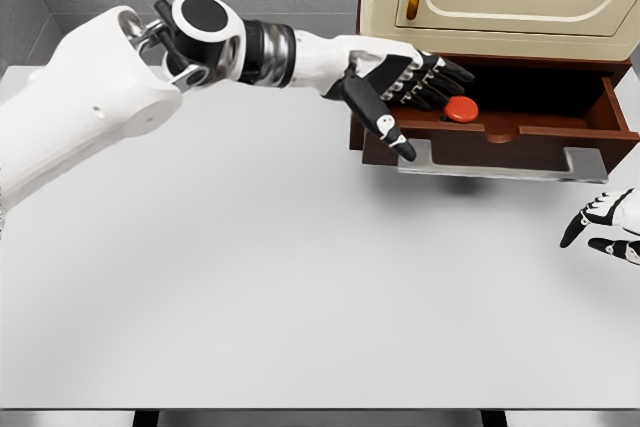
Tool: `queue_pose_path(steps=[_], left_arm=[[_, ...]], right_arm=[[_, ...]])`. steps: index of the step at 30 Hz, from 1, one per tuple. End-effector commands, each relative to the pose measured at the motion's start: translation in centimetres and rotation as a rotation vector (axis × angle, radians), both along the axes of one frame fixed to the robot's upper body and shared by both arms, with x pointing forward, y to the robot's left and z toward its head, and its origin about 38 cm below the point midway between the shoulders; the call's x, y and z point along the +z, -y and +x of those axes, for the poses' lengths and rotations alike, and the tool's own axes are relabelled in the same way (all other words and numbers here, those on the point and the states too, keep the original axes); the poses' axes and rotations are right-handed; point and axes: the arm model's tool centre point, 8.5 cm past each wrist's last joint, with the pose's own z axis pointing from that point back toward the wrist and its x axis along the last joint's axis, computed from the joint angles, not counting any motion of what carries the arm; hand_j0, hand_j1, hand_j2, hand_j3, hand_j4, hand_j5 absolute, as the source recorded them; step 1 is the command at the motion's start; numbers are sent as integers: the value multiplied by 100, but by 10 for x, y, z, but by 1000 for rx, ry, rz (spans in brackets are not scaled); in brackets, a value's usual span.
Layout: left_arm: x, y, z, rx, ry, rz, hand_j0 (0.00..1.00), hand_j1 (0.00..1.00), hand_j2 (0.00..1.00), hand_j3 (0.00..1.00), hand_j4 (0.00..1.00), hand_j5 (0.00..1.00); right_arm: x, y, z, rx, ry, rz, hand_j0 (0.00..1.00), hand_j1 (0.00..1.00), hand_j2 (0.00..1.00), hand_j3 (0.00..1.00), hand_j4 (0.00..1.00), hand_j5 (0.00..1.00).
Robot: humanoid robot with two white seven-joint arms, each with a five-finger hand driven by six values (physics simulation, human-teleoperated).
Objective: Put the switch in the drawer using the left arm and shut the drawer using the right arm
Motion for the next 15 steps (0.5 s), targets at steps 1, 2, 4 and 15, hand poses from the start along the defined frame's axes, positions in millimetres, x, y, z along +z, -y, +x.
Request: queue_pose_path(steps=[1,2,4,15], left_arm=[[0,4,-1,-7,-3,-5,100,100,100,100,100,100],[0,5,-1,-8,-4,-5,100,100,100,100,100,100],[0,7,-2,-13,-5,-5,100,100,100,100,100,100],[-13,14,7,9,0,18,100,100,100,100,100,100]], right_arm=[[1,0,0,-2,-1,6,52,52,52,52,52,52],[1,0,0,-2,-1,6,52,52,52,52,52,52],[1,0,0,-2,-1,6,52,52,52,52,52,52],[0,0,0,-2,-3,6,52,52,52,52,52,52]])
